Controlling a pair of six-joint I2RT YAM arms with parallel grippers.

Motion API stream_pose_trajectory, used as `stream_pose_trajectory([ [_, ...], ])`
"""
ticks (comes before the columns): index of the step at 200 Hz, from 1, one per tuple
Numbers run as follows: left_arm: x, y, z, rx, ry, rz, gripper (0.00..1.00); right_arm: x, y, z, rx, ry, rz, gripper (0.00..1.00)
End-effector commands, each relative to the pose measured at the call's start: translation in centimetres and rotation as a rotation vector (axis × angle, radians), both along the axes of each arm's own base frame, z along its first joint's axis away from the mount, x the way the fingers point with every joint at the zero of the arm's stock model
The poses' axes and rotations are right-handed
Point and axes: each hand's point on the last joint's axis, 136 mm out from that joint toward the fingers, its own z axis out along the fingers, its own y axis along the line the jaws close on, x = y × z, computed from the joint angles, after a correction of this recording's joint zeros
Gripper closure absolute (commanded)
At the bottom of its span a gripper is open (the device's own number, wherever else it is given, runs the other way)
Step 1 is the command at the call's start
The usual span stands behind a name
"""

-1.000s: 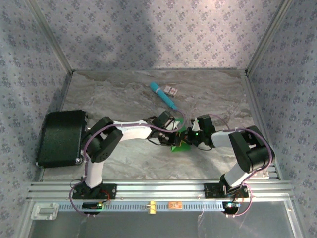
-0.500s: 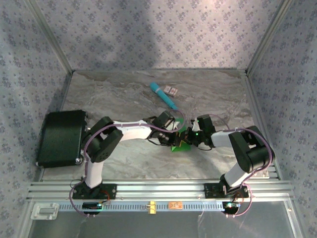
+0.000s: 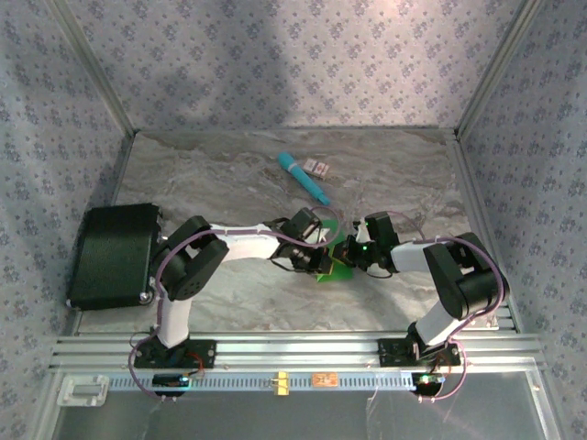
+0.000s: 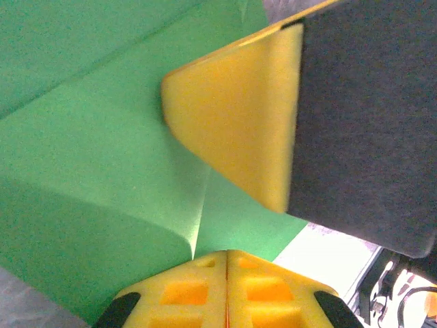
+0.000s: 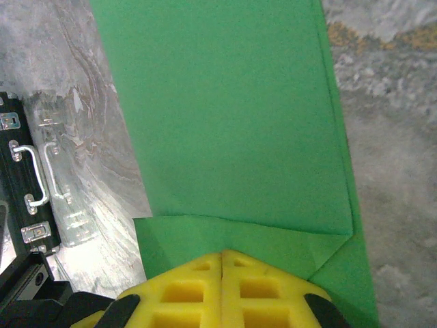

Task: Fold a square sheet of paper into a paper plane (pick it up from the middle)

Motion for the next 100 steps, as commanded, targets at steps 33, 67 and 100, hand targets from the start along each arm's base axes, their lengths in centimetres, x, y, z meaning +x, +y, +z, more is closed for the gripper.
stream_pose_trajectory([
  [33,-1.0,1.2,-1.3,0.011,0.041,-0.002,0.92,-1.6,-2.1,-2.8,-0.098,0.096,-0.053,1.0],
  [67,-1.4,1.2,-1.1,0.003,0.043,-0.012,0.92,-1.6,-2.2,-2.9,-0.098,0.098,-0.054,1.0],
  [100,-1.7,1.3,-1.0,-0.009,0.054,-0.019,0.91,-1.6,-2.2,-2.9,-0.102,0.097,-0.056,1.0],
])
